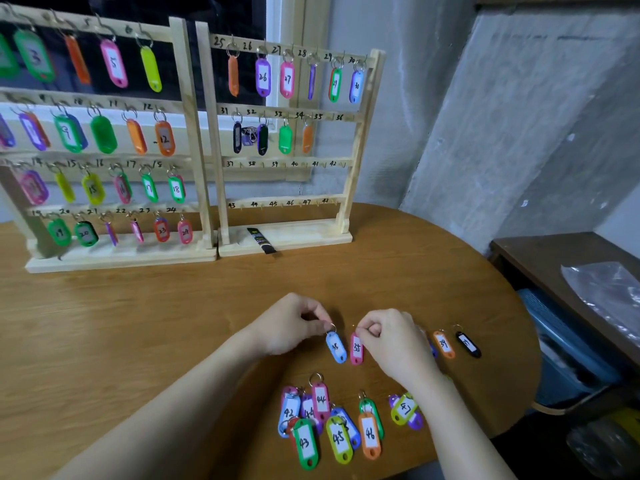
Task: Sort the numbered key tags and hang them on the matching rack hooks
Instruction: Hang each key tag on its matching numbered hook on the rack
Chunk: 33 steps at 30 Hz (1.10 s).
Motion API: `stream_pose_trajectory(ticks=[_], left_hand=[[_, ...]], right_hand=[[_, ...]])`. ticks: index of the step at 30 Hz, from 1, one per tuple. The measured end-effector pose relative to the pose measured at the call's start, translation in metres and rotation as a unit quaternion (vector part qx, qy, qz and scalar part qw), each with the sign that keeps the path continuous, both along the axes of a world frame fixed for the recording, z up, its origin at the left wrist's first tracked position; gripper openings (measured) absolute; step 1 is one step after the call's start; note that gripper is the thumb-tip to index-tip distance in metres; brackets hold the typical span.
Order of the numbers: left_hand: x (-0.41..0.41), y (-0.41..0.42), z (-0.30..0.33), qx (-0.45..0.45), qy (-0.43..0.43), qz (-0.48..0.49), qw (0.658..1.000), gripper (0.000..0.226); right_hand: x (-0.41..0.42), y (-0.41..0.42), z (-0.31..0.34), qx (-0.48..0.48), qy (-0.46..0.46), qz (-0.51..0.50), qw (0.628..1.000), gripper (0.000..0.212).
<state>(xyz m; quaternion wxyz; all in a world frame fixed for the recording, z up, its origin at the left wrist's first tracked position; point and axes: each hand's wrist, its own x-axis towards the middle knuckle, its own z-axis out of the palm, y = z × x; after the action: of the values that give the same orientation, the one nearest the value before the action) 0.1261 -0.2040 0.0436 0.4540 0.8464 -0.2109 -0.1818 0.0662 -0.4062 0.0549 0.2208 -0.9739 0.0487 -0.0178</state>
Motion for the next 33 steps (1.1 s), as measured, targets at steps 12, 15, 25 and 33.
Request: stream_pose_trajectory(ticks=[12, 15, 25, 33], left_hand=[[0.069, -0.006, 0.120, -0.089, -0.200, 0.135, 0.966, 0.014], [0.097, -0.007, 0.162, -0.088, -0.264, 0.158, 0.947, 0.018], [0.168, -0.016, 0.222, 0.028, -0.377, 0.169, 0.910, 0.018], [0.197, -0.020, 0.214, 0.072, -0.393, 0.174, 0.900, 0.022]], right_hand=[[0.074, -0.009, 0.079, 0.251, -0.181, 0.059, 0.949, 0.023], [0.107, -0.003, 0.111, 0.254, -0.219, 0.070, 0.940, 0.018], [0.208, 0.012, 0.160, 0.299, -0.253, 0.028, 0.920, 0.021], [0.238, 0.024, 0.155, 0.312, -0.260, 0.023, 0.913, 0.020]])
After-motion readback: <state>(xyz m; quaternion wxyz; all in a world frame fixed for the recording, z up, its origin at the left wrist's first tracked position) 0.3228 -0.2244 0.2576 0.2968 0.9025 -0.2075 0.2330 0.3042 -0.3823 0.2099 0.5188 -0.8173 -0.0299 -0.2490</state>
